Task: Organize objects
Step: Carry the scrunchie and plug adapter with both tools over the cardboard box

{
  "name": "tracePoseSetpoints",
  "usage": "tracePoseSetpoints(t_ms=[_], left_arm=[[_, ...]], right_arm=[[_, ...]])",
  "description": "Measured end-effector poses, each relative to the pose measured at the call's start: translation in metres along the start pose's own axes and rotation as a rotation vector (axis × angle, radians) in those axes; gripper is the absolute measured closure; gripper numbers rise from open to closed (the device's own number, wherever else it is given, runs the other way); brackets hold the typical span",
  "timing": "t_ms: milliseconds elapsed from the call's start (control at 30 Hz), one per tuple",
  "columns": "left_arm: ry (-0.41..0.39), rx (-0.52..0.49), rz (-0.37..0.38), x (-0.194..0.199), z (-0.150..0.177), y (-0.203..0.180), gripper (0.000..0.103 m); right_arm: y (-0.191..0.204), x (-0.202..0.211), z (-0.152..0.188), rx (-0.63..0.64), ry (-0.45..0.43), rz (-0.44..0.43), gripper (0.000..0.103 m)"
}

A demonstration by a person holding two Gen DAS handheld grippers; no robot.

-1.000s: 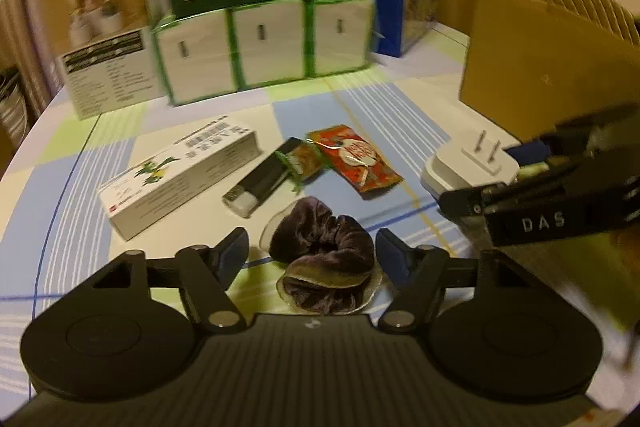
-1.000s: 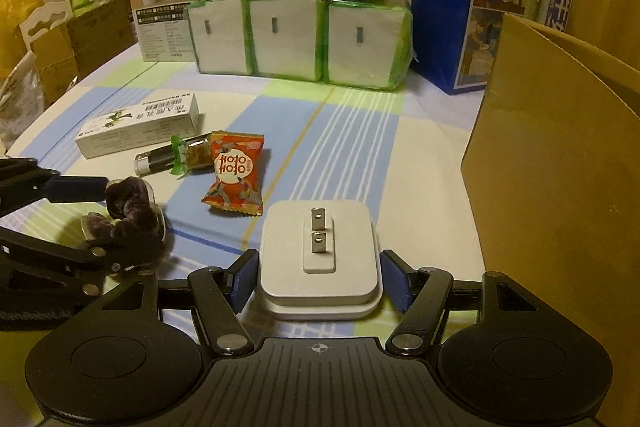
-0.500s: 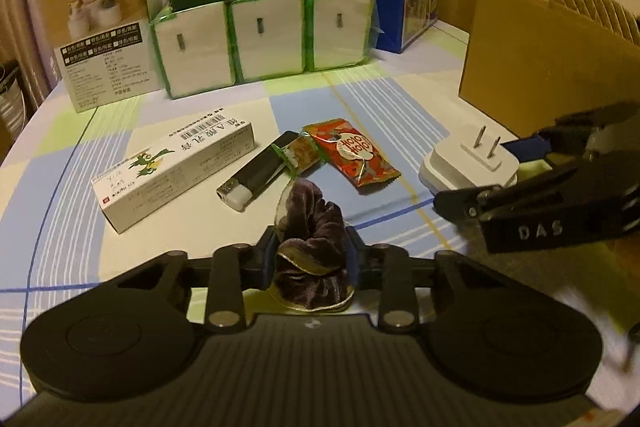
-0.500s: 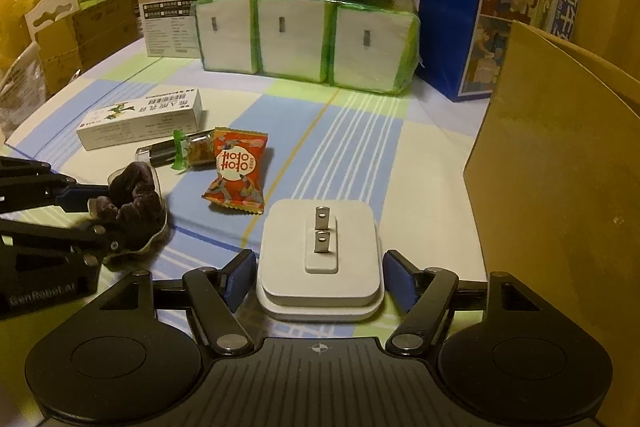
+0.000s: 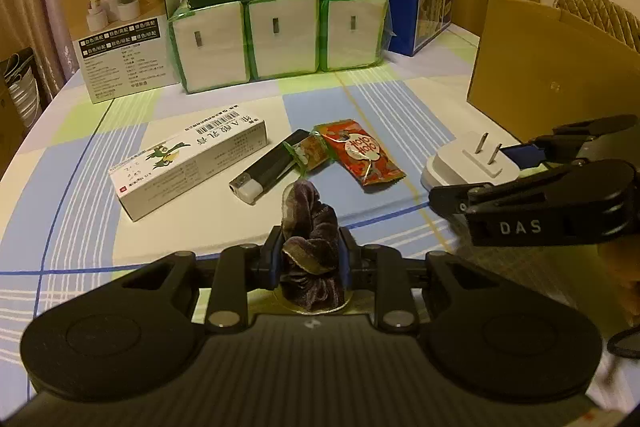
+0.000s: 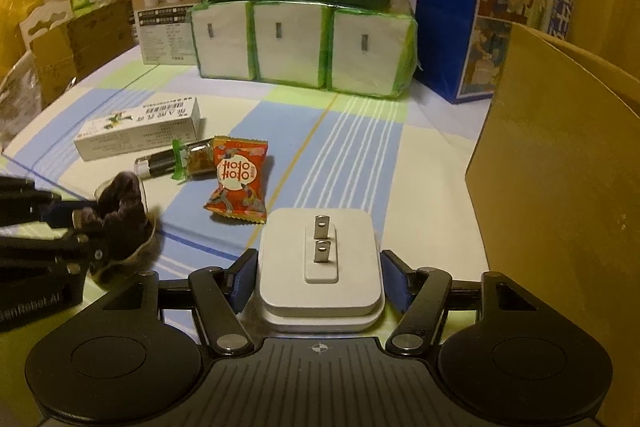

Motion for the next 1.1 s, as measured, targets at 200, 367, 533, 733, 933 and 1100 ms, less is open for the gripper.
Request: tracePoseSetpoints(t_ms=[200,367,533,733,933,1100], left_arm=[[0.002,0.031,-0.016,0.023,-0.001,0.001,0.081],[0.001,0.109,-0.030,0.064,0.000,0.001,0.081],[0.017,0.193,-0.033,0.119,0.011,-0.010,0.081],[0.019,0.228,-0.013,0.190,0.022,-0.036,0.081],[0.003,0.210,0.005,0.251,0.025,-0.070,0.081],[-0.032,0.184,0.063,0.289,0.017,-0.108,0.081]], right_arm=[[0.010,0.028,-0.002,-0.027,-0.017,-0.004,0.041],[0.017,0.082,0.008,-0.074,-0.034,-0.018,0.041],[0.028,0.147,0.031,-0.129,-0.040,-0.035,0.041],[0.041,0.234,0.047,-0.142,-0.058,-0.044,0.041],[0.033,0.301,0.063,-0.158,-0.090,-0.007,0.041],[0.014,0.346,0.079,-0.163,-0.119,0.057,0.041]])
Point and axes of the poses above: each gripper's, at about its wrist camera, not at the fingertips, and x roughly against the way its jaws point, y to its left, z to its underside, the point moved 7 cm from there along -x, roughly the way its jaws point, and after that the axes turned 6 degrees about -z, right-handed, at the moved point
